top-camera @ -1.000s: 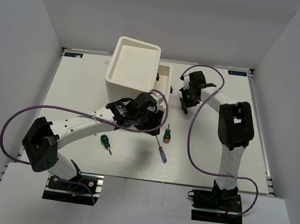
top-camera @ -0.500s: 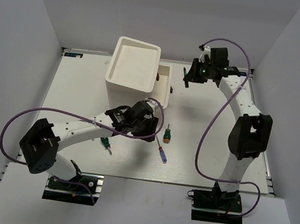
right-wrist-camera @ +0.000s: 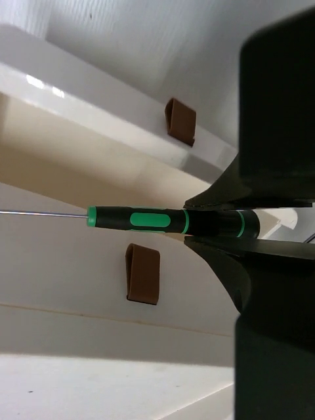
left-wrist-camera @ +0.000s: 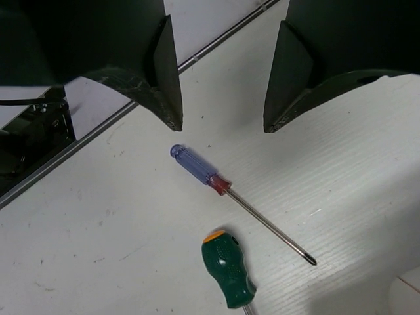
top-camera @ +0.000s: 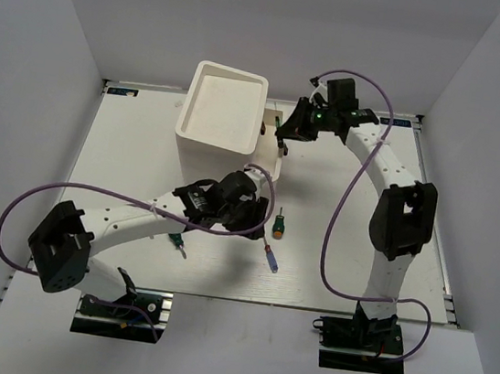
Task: Sort the tools into containers
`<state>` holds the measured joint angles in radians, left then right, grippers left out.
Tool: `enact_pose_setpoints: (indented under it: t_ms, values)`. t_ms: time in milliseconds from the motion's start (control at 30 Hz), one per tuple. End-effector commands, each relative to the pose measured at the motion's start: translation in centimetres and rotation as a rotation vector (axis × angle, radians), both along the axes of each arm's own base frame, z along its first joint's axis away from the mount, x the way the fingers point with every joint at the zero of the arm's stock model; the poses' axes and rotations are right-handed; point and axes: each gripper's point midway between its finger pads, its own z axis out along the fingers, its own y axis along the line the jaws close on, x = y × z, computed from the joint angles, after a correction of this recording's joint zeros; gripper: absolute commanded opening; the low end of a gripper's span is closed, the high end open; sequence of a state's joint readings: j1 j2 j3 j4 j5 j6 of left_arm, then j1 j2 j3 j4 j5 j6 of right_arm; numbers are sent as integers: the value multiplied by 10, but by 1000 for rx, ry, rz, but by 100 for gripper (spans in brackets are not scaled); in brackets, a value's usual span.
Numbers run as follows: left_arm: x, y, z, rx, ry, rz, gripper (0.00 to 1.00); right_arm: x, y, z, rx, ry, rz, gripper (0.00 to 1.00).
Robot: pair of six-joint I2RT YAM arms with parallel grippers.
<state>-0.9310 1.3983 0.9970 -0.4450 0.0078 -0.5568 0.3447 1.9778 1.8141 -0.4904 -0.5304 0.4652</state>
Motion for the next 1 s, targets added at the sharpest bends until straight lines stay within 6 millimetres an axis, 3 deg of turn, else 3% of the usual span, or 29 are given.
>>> enact_pose_setpoints:
  t_ms: [0, 100, 167, 233, 267, 367, 467, 567, 733, 767, 900, 967]
  values:
    - [-3, -11, 6, -26, 3, -15, 63, 0, 20, 17, 55, -34, 26, 0]
    - [-4, -16, 2, -20, 15, -19, 64, -4, 28, 14, 52, -32, 41, 2]
    - [-6, -20, -4, -10, 31, -21, 66, -9, 31, 11, 48, -31, 59, 21]
    - [-5, -23, -3, -15, 36, -14, 67, -10, 29, 10, 43, -34, 64, 33]
    - [-6, -24, -12, 2, 57, -21, 67, -11, 29, 13, 47, -43, 70, 42]
    - [-7, -33, -14, -23, 103, -2, 68, -11, 24, 20, 41, -79, 81, 54]
    - [-9, -39, -24, 24, 162, 17, 67, -10, 13, 36, 23, -137, 74, 56]
    - [-9, -44, -22, 47, 194, 50, 64, -8, -2, 46, -1, -181, 55, 56]
    - [-5, -42, -33, 119, 274, 162, 58, 8, -41, 43, -68, -237, -18, 62]
    - [-14, -35, -40, 173, 320, 203, 58, 9, -50, 46, -85, -254, -48, 62]
    - [-22, -33, -51, 211, 366, 268, 58, 21, -93, 41, -92, -252, -149, 62]
    - [-27, -34, -55, 220, 389, 291, 58, 15, -109, 36, -85, -236, -176, 62]
